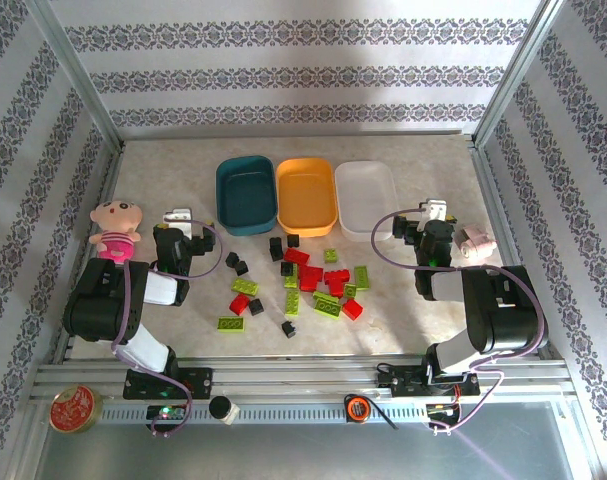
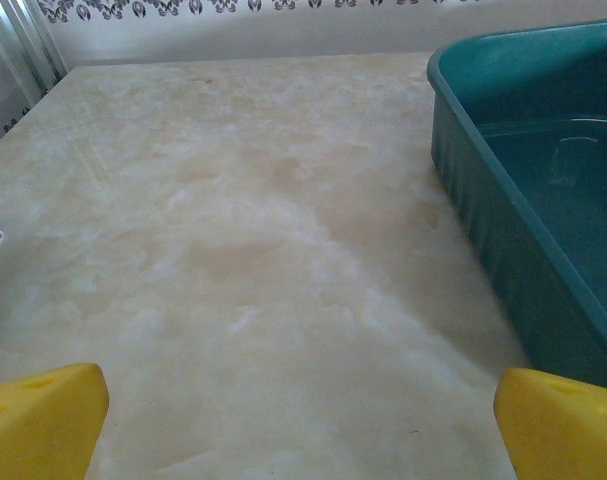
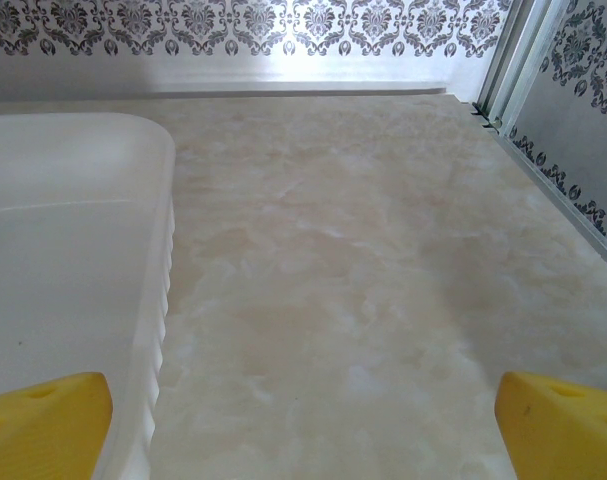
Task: Sort the legos into containers by color
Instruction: Pick up the lego from the bottom-center of the table.
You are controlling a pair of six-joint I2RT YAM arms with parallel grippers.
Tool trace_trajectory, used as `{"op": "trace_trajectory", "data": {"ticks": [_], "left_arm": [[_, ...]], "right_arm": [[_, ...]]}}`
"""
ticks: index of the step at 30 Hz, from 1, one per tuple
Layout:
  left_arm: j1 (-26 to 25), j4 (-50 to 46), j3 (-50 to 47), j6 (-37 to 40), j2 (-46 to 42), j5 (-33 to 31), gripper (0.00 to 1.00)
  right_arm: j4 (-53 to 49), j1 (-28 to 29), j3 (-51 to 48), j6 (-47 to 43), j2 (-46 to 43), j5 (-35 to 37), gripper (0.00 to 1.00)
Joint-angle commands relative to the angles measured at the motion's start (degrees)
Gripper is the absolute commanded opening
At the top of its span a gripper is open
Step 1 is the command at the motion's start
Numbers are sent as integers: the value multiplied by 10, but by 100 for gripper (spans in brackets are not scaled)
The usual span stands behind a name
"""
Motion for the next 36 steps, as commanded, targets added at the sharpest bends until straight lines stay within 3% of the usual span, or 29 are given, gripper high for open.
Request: {"op": "trace_trajectory", "data": {"ticks": [1,10,12,16,19,22,26,29,33,34,36], "left_arm": [[4,-7,12,5,-3,10,99],[6,-11,14,3,-3,13,99],[6,-2,10,0,-3,-5,99],[-12,-39,-5,11,-83,-37,99],[-17,-105,7,9,-142,-58,99],[-16,-166,22,-25,-190,-73,99],[-17,-231,33,-83,-258,-49,99],[-16,-236,19,-126,-304,-40,99],[-16,-253,13,-174,-351,-33,99],[-17,-250,12,-185,-358,-23,99],[-17,-221,4,-207,-365,0,99]], "right_arm": [[16,4,-5,9,1,-6,98],[16,0,-4,13,2,-14,98],[16,13,-8,20,-9,52,98],[50,42,-31,-8,-10,87,98],[28,32,-23,3,-9,72,98],[13,-2,-9,31,-14,25,98],[52,44,-38,-11,-20,81,98],[41,37,-33,-4,-21,69,98],[-23,-18,10,30,-15,-37,98],[-17,-11,10,25,-15,-26,98],[-59,21,21,13,-43,65,98]]}}
